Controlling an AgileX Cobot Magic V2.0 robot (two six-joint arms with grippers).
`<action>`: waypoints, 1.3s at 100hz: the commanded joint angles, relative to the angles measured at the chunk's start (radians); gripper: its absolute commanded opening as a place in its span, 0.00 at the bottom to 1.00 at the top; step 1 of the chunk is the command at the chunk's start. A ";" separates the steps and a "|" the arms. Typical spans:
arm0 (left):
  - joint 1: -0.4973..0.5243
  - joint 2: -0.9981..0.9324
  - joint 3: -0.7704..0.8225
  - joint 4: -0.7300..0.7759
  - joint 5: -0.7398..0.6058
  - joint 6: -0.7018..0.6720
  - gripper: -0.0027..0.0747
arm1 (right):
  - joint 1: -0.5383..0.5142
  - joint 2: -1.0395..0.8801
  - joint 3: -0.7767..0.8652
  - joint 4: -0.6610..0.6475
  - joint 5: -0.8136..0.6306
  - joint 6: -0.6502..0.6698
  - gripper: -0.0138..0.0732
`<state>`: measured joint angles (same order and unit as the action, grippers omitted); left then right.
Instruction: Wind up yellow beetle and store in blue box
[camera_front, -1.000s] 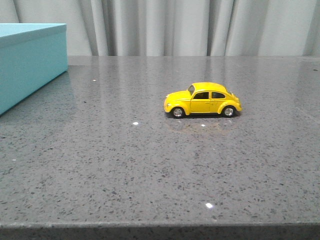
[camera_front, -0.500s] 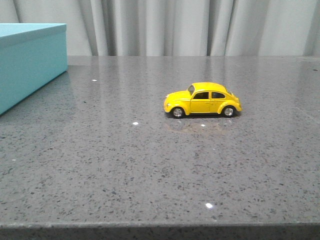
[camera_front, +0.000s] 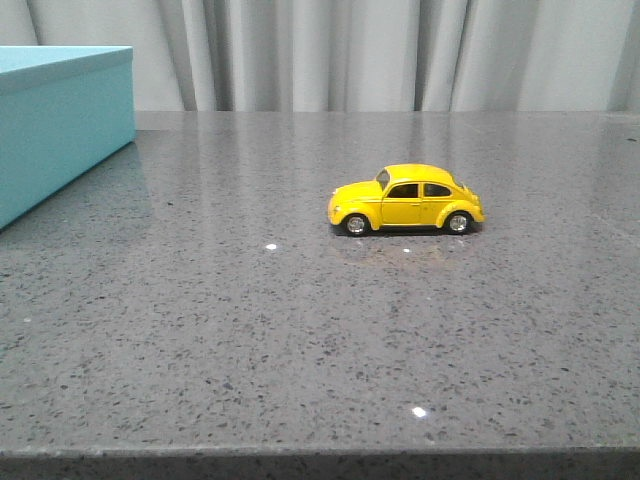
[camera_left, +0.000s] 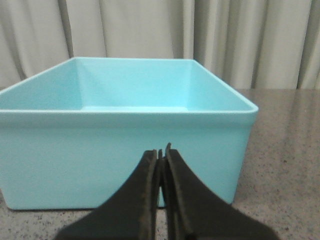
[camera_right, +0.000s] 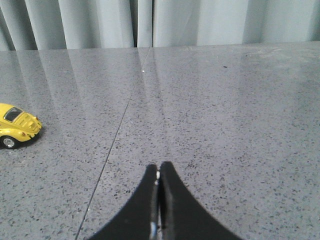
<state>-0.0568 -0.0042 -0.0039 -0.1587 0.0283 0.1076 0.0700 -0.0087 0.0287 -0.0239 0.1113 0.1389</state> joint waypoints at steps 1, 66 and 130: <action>-0.008 -0.032 0.040 -0.011 -0.112 -0.001 0.01 | -0.006 -0.021 -0.028 0.000 -0.088 -0.012 0.09; -0.008 0.158 -0.266 -0.022 0.101 -0.001 0.02 | -0.006 0.102 -0.377 0.086 0.430 0.007 0.11; -0.008 0.410 -0.407 -0.022 0.046 -0.001 0.53 | -0.006 0.368 -0.544 0.087 0.434 0.006 0.61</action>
<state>-0.0568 0.3779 -0.3752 -0.1705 0.1765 0.1076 0.0700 0.3284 -0.4791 0.0618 0.6468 0.1445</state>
